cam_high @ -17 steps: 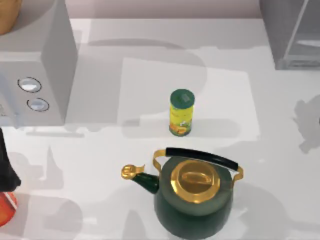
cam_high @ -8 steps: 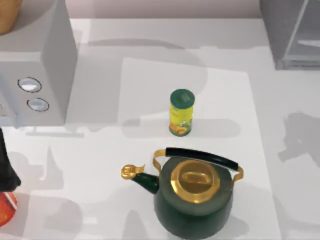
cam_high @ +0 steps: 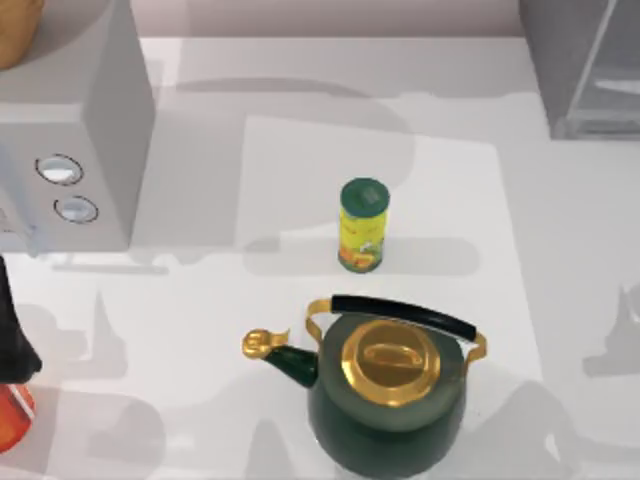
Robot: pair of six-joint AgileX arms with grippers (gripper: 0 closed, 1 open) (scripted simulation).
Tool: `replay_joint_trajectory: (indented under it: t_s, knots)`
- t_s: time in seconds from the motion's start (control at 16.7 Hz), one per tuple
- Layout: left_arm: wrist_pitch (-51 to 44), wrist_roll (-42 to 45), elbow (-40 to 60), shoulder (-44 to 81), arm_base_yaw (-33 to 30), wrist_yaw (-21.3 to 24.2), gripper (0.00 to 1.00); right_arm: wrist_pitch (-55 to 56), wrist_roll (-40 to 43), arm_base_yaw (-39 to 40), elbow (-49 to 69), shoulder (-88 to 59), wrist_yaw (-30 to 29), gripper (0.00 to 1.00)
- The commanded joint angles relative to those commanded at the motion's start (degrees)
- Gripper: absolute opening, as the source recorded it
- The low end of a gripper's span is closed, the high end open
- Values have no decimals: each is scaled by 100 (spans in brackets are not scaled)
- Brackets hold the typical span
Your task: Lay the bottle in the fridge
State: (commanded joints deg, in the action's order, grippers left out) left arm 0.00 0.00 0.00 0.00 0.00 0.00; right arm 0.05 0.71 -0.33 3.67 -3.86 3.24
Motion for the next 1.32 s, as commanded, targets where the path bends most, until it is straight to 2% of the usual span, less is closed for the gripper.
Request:
replay_joint_trajectory:
  t_s: [0.18,0.36,0.54,0.72,1.02,1.32]
  knots:
    - [0,0,0,0,0,0,100,-4,-70,33,-359,376,-316,1]
    - [0,0,0,0,0,0,100,-4,-71,33,-367,385,-324,1]
    - [0,0,0,0,0,0,100,59,-72,38,-181,351,-255,1]
    - [0,0,0,0,0,0,100,592,-57,-13,327,-179,7,1]
    - [0,0,0,0,0,0,100,2346,-47,-264,1788,-2255,678,1]
    - [0,0,0,0,0,0,100,4224,-55,-768,3243,-5627,1139,1]
